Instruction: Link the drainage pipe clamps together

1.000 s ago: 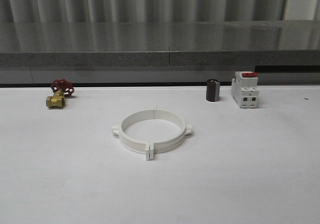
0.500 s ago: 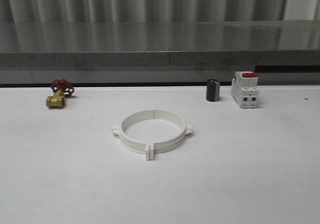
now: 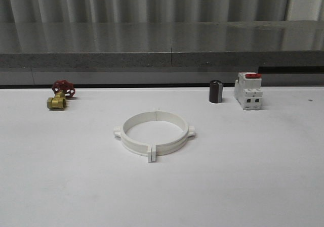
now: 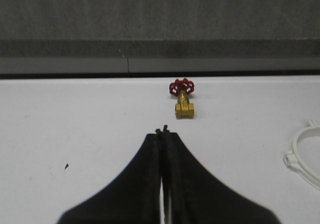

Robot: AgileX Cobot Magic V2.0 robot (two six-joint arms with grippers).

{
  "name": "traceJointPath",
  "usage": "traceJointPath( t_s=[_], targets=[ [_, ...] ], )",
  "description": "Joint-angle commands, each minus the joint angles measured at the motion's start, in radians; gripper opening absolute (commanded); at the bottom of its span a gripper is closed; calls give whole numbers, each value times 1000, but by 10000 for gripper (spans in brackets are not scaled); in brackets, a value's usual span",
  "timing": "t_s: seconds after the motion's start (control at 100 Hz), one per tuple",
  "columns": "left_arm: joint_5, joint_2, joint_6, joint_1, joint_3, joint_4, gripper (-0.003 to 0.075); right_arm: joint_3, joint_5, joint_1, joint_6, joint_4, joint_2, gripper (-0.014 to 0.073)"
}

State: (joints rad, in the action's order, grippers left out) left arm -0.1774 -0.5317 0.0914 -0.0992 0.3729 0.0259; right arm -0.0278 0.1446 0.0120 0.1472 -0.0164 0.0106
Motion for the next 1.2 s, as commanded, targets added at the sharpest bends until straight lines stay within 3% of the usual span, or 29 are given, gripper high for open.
traceJointPath(
  t_s=[0.0, 0.33, 0.58, 1.19],
  targets=[
    [192, 56, -1, 3, -50, 15, -20, 16, -84, -6, -9, -2, 19, -118],
    [225, 372, 37, 81, -303, 69, -20, 16, -84, -6, -9, -2, 19, -118],
    [146, 572, 110, 81, -405, 97, -20, 16, -84, -6, -9, -2, 19, -118],
    [147, 569, 110, 81, -403, 121, -20, 16, -84, -6, -9, -2, 19, -118]
  ],
)
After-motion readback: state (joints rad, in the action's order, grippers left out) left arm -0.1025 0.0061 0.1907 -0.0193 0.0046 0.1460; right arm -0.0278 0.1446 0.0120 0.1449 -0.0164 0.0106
